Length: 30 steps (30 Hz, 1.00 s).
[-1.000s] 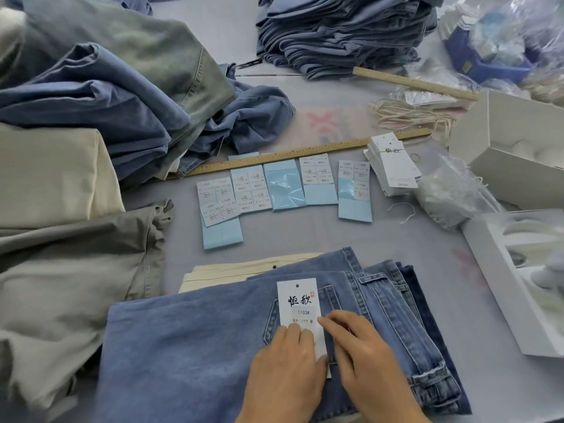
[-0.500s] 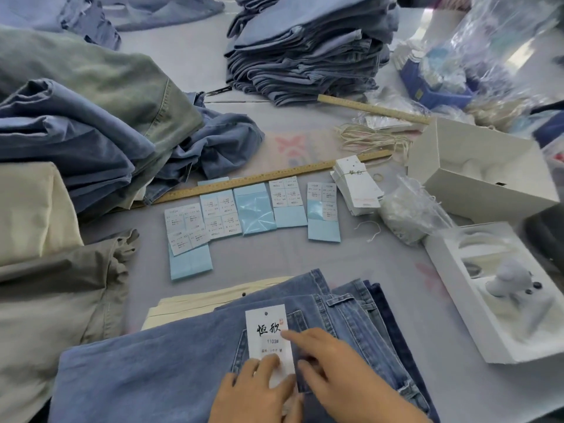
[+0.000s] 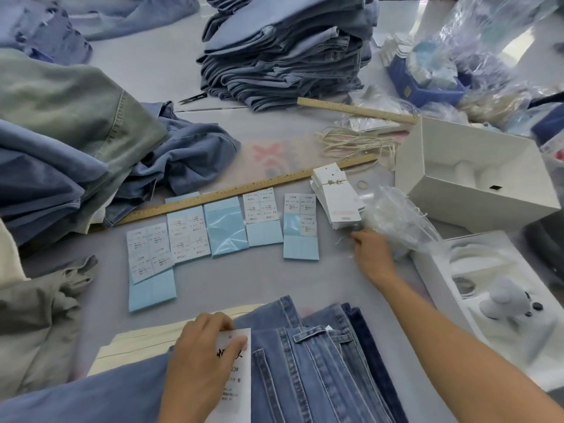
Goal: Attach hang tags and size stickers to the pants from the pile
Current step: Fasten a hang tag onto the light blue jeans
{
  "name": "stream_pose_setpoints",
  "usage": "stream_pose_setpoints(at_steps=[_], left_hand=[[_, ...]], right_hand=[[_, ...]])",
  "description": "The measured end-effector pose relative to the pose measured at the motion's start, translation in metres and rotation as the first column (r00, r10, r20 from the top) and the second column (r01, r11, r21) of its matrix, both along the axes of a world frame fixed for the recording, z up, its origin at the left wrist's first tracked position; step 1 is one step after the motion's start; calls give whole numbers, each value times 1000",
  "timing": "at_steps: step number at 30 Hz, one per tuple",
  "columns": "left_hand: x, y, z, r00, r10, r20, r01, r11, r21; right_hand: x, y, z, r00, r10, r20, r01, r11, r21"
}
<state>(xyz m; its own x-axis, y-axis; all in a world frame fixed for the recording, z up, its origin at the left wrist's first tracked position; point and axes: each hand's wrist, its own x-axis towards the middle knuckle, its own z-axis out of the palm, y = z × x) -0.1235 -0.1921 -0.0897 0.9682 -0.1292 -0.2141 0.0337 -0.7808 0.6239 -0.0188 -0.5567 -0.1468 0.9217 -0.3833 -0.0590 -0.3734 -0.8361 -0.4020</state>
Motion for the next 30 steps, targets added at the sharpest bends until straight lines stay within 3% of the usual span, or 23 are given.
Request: stream_pose_setpoints(at_steps=[3, 7, 11, 14, 21, 23, 25, 28, 30], left_hand=[[5, -4, 3, 989, 116, -95, -136, 963, -235], [10, -2, -3, 942, 209, -261, -299, 877, -375], [8, 5, -5, 908, 239, -345, -388, 793, -469], [4, 10, -6, 888, 211, -408, -414, 753, -511], [-5, 23, -5, 889, 238, -391, -430, 731, -530], [-9, 27, -5, 899, 237, -369, -416, 728, -545], [-12, 29, -4, 899, 241, -365, -420, 706, -570], [-17, 29, -2, 881, 275, -384, -464, 652, -599], [-19, 29, -2, 870, 302, -391, -490, 624, -608]], right_hand=[[23, 5, -15, 989, 148, -21, -149, 980, -130], [28, 7, -26, 960, 265, 88, -249, 955, -161], [21, 0, -30, 900, 402, 167, -370, 909, -191], [16, -10, -28, 857, 495, 145, -452, 857, -248], [11, 13, -17, 856, 512, 74, -452, 811, -372], [4, 34, -5, 891, 425, 161, -376, 888, -263], [-7, 60, 14, 932, 245, 268, -254, 967, 0], [-41, 113, 58, 943, 21, 333, -176, 880, 442], [-75, 151, 82, 943, 43, 330, -230, 800, 554]])
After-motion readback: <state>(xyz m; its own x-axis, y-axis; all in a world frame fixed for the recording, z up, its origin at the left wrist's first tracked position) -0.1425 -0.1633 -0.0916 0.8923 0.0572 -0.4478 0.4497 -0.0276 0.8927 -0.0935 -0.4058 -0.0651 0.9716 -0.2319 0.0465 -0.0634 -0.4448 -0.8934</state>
